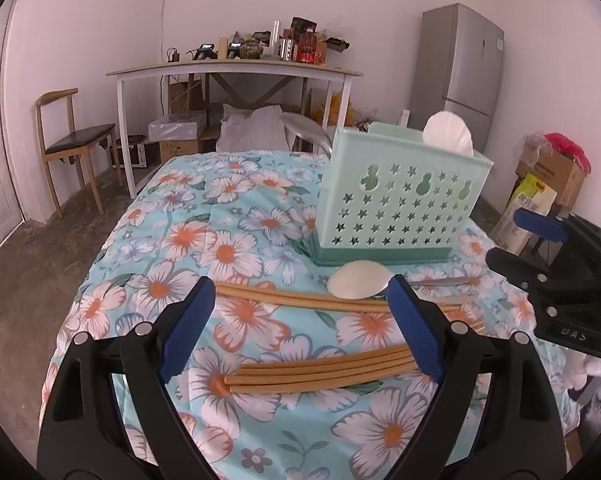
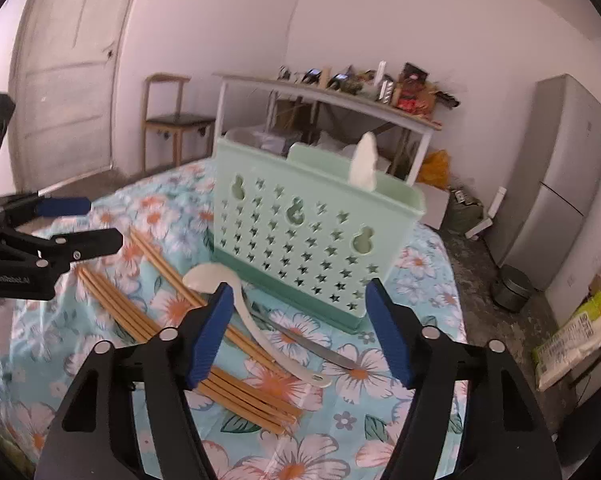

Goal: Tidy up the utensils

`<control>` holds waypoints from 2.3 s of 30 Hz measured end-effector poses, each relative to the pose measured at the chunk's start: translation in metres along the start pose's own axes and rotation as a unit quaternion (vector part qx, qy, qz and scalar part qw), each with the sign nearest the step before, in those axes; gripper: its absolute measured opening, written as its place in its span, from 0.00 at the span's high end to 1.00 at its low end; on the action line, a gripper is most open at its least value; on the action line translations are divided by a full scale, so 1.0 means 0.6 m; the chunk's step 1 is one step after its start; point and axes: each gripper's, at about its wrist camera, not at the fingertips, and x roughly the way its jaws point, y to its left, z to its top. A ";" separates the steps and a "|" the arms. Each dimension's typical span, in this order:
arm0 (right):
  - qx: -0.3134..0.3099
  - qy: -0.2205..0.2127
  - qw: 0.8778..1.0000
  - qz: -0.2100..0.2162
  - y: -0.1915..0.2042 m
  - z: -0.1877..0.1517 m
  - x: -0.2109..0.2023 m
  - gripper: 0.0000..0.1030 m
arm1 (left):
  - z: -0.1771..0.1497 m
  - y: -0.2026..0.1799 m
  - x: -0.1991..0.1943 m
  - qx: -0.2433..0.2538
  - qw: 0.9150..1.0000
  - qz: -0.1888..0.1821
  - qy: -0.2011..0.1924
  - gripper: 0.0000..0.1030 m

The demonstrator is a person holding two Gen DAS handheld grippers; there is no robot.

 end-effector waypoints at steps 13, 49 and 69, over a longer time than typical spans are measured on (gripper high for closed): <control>-0.053 0.117 0.987 0.100 0.037 0.001 0.105 0.67 | -0.016 0.016 0.032 -0.005 1.000 0.005 0.026 0.19; 0.036 0.086 0.973 0.211 -0.013 0.072 -0.029 0.95 | -0.016 0.032 -0.067 -0.034 0.994 -0.097 -0.037 0.23; 0.241 0.229 0.826 0.456 -0.010 -0.055 0.042 0.95 | -0.037 0.029 -0.059 -0.063 0.969 -0.239 0.012 0.79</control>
